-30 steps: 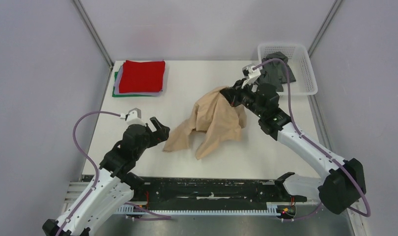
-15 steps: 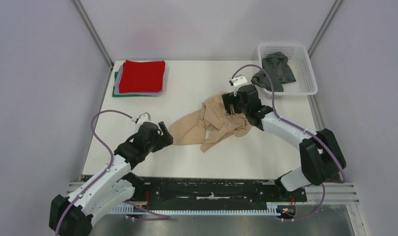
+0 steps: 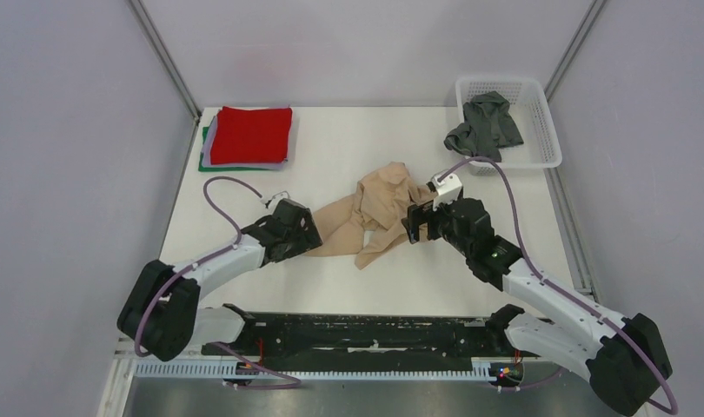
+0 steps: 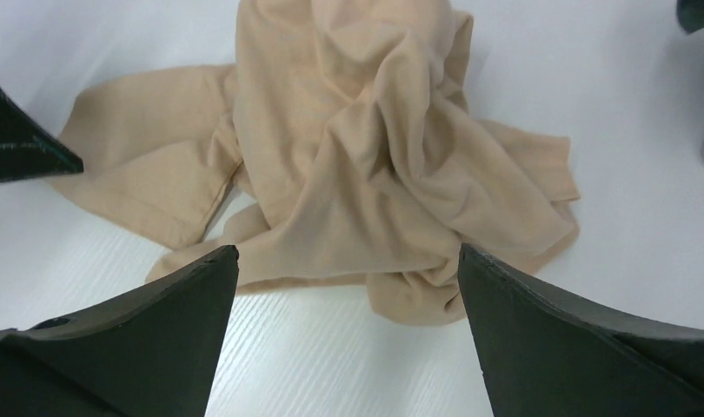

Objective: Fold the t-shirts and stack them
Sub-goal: Flatten out the tshirt

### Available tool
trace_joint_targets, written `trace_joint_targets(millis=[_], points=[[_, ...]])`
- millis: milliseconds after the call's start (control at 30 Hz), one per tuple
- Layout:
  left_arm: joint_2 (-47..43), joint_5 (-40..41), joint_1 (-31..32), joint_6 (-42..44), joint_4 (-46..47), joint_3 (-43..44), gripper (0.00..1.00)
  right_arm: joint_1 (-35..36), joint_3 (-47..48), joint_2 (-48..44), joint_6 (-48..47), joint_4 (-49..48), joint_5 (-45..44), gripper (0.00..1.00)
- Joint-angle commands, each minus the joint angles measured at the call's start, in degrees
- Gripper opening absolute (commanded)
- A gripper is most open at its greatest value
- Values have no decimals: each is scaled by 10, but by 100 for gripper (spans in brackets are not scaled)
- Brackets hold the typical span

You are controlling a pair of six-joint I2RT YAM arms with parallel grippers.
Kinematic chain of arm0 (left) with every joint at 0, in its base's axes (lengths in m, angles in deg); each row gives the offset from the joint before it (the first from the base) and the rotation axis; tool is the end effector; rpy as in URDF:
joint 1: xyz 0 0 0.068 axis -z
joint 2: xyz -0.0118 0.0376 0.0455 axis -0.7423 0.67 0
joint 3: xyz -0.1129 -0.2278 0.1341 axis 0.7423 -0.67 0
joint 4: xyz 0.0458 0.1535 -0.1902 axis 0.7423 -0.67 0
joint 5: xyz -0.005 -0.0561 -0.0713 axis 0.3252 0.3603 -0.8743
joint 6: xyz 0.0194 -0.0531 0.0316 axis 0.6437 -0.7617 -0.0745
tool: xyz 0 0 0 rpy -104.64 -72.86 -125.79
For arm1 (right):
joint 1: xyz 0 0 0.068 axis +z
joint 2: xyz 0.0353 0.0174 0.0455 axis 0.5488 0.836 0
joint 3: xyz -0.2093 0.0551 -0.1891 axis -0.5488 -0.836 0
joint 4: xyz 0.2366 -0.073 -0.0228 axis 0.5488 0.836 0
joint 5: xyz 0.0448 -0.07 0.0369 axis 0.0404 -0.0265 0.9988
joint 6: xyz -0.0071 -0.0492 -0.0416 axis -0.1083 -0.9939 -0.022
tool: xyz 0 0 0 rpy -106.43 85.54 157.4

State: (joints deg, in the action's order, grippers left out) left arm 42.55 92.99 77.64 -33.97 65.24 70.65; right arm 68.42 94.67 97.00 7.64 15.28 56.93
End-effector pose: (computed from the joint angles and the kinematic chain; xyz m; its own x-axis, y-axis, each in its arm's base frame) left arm 0.1908 -0.0968 0.1739 -0.7896 -0.3615 -0.4959 -0.2583 0.9288 -0.2659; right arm 0.1752 0.1169 0.2645 -0.3333 -0.1111 -0.9362 -0.4611 0.8854 0.0591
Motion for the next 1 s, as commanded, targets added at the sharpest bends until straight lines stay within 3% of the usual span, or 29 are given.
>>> trace_joint_targets(millis=[0, 167, 400, 500, 567, 800, 967], points=[[54, -9, 1, 20, 29, 41, 90, 13, -7, -3, 17, 12, 23, 98], [103, 12, 9, 29, 8, 74, 75, 51, -3, -4, 3, 51, -2, 98], [158, 13, 42, 32, 15, 90, 51, 131, -12, 28, 20, 24, -4, 98], [186, 15, 44, 34, 17, 99, 30, 190, -6, 71, 14, -9, -12, 98], [199, 13, 44, 37, 20, 104, 3, 217, 8, 109, 11, -11, -27, 98], [162, 17, 45, 30, 30, 75, 2, 266, 78, 241, 115, 19, -144, 98], [133, 4, 45, 20, 32, 55, 2, 287, 90, 305, 193, -21, -152, 98]])
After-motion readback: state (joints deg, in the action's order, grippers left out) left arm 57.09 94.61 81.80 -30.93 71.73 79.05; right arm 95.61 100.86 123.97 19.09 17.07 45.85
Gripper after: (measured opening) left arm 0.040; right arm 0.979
